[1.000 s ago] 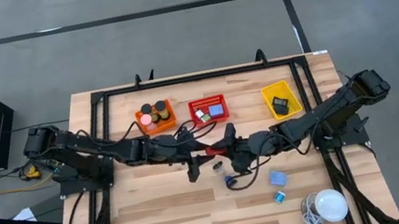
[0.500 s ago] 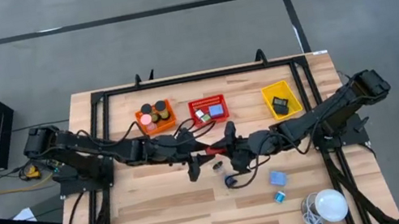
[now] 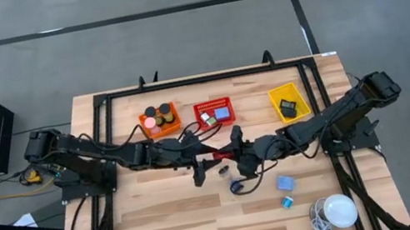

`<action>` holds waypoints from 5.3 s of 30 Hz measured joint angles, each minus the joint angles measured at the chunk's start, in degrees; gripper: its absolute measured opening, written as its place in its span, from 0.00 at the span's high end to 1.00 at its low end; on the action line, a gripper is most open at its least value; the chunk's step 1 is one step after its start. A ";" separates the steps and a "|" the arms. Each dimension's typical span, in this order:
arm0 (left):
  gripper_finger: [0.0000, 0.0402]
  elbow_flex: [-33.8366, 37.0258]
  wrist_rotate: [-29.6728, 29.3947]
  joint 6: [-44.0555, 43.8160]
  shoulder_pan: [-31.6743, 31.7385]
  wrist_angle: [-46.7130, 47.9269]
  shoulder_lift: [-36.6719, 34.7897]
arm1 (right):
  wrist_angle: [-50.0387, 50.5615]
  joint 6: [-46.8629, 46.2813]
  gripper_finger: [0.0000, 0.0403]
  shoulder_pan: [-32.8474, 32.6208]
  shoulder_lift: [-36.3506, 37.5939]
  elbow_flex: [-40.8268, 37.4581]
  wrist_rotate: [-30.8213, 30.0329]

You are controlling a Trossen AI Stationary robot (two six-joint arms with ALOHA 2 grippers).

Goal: Pick & Place Office items
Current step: Put the red digital clock into the yellow bin, then put the blue hourglass into the orange bin

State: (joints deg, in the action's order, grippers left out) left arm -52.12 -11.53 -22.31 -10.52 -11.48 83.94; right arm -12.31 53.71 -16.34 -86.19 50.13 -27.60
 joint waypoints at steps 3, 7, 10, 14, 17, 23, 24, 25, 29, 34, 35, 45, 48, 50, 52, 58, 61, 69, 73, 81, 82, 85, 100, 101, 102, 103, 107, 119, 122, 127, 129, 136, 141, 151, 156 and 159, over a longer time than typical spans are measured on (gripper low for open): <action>0.45 0.00 -1.25 0.00 -0.04 0.01 0.00 | 0.68 -0.77 0.87 0.03 -0.04 -0.02 -2.43; 0.43 0.00 -3.61 0.10 -0.03 0.14 0.00 | 5.13 -2.58 0.88 0.03 -0.04 -0.04 -9.62; 0.42 0.00 -3.91 1.58 -0.02 0.14 0.00 | 9.60 -6.23 0.89 0.21 -0.04 -0.04 -16.28; 0.42 0.00 -5.21 2.95 -0.02 0.15 0.00 | 18.95 -12.87 0.86 0.80 -0.04 -0.04 -23.69; 0.42 0.00 -5.22 3.04 0.22 0.16 0.00 | 28.33 -19.89 0.85 1.58 -0.04 -0.04 -28.61; 0.42 0.00 -5.27 3.04 0.73 0.19 0.00 | 52.30 -40.51 0.89 5.58 0.41 -0.04 -34.24; 0.42 0.00 -5.32 3.04 0.80 0.19 0.00 | 56.69 -45.22 0.89 6.52 0.44 -0.02 -34.26; 0.42 0.00 -5.45 3.04 0.89 0.19 0.00 | 61.58 -50.55 0.89 7.53 0.70 -0.04 -34.04; 0.42 0.00 -5.49 3.04 0.98 0.24 0.00 | 79.60 -72.22 0.85 11.53 1.07 0.01 -32.34; 0.42 0.00 -5.49 3.04 0.98 0.23 0.00 | 89.63 -84.97 0.84 15.22 1.09 -0.02 -23.91; 0.42 0.00 -5.47 3.04 0.98 0.23 0.00 | 89.66 -85.08 0.85 15.93 1.09 -0.02 -22.05; 0.42 -0.02 -5.43 3.04 0.96 0.25 0.00 | 85.29 -84.84 0.84 23.21 1.09 -0.10 -17.23; 0.42 -0.02 -5.36 3.04 0.96 0.25 0.00 | 82.24 -83.54 0.84 26.08 1.09 -1.28 -16.00; 0.42 -0.02 -4.61 3.04 0.96 0.25 0.00 | 80.00 -81.94 0.84 28.29 1.09 -2.39 -13.03; 0.42 -0.02 -4.04 3.04 0.96 0.25 0.00 | 77.35 -78.61 0.84 30.53 1.07 -3.15 -9.72; 0.42 -0.02 -3.98 3.04 0.96 0.25 0.00 | 74.42 -74.25 0.83 34.70 1.07 -3.26 -8.28; 0.42 -0.02 -3.98 3.68 0.96 0.27 0.00 | 74.32 -73.74 0.82 35.70 1.07 -3.24 -7.91; 0.42 -0.02 -4.00 4.52 0.96 0.27 0.00 | 68.42 -60.93 0.74 38.01 1.07 -3.19 -0.08; 0.42 -0.02 -4.00 4.52 0.96 0.26 0.00 | 67.61 -57.88 0.69 37.27 1.07 -2.94 -2.88; 0.42 -0.02 -4.00 4.52 0.96 0.25 0.00 | 79.40 -58.08 0.62 32.91 1.14 7.01 -3.07; 0.42 -0.02 -4.00 4.52 0.96 0.25 0.00 | 81.13 -58.20 0.62 32.07 1.16 8.59 -2.87; 0.42 -0.02 -2.60 4.50 0.96 0.27 0.00 | 84.08 -58.27 0.61 28.93 1.18 12.98 -2.44; 0.45 0.04 2.29 12.26 0.63 0.32 0.00 | 63.79 -58.06 0.64 8.15 24.17 4.11 11.50; 0.45 0.06 3.30 13.83 0.62 0.23 0.00 | 58.03 -57.91 0.65 7.18 27.10 0.74 13.27; 0.46 0.07 4.41 15.40 0.47 0.01 0.00 | 51.89 -57.72 0.65 6.39 29.56 -2.72 14.96; 0.47 0.07 5.48 16.96 0.19 -0.39 0.12 | 46.58 -57.64 0.65 5.71 31.83 -6.06 16.48; 0.49 0.00 7.12 22.51 -2.12 -3.81 3.24 | 30.43 -57.64 0.66 4.57 37.85 -16.47 18.54; 0.44 -12.46 4.53 32.81 -6.63 2.94 18.22 | 23.37 -57.79 0.63 6.65 39.74 -21.18 18.82; 0.43 -16.86 4.59 35.86 -6.73 11.34 20.63 | 23.33 -57.80 0.63 7.31 39.74 -21.18 18.75; 0.40 -20.70 5.13 41.11 -6.73 15.71 23.02 | 23.89 -57.79 0.64 7.48 39.69 -21.18 18.76; 0.39 -20.50 5.39 43.21 -6.67 16.76 23.14 | 23.90 -57.79 0.64 7.46 39.68 -21.18 18.78; 0.37 -17.22 4.47 43.04 -4.66 16.66 23.80 | 24.98 -58.41 0.63 7.42 38.00 -21.18 18.78; 0.36 -14.43 4.01 44.60 -1.04 16.47 23.80 | 25.38 -58.21 0.63 7.42 36.03 -21.18 18.78; 0.36 -13.33 8.51 49.68 -1.74 10.12 23.80 | 25.38 -57.59 0.63 7.53 33.41 -21.18 18.78; 0.36 -13.78 11.09 51.37 -2.72 8.49 24.64 | 25.40 -57.59 0.62 7.53 33.38 -21.18 18.78; 0.36 -15.90 11.48 51.12 -3.32 9.54 26.71 | 25.03 -56.50 0.61 7.76 33.38 -21.18 18.76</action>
State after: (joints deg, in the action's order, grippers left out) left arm -68.02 -0.05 28.81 -13.84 -1.93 110.66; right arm 12.72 -2.78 -8.58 -52.82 28.95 -8.84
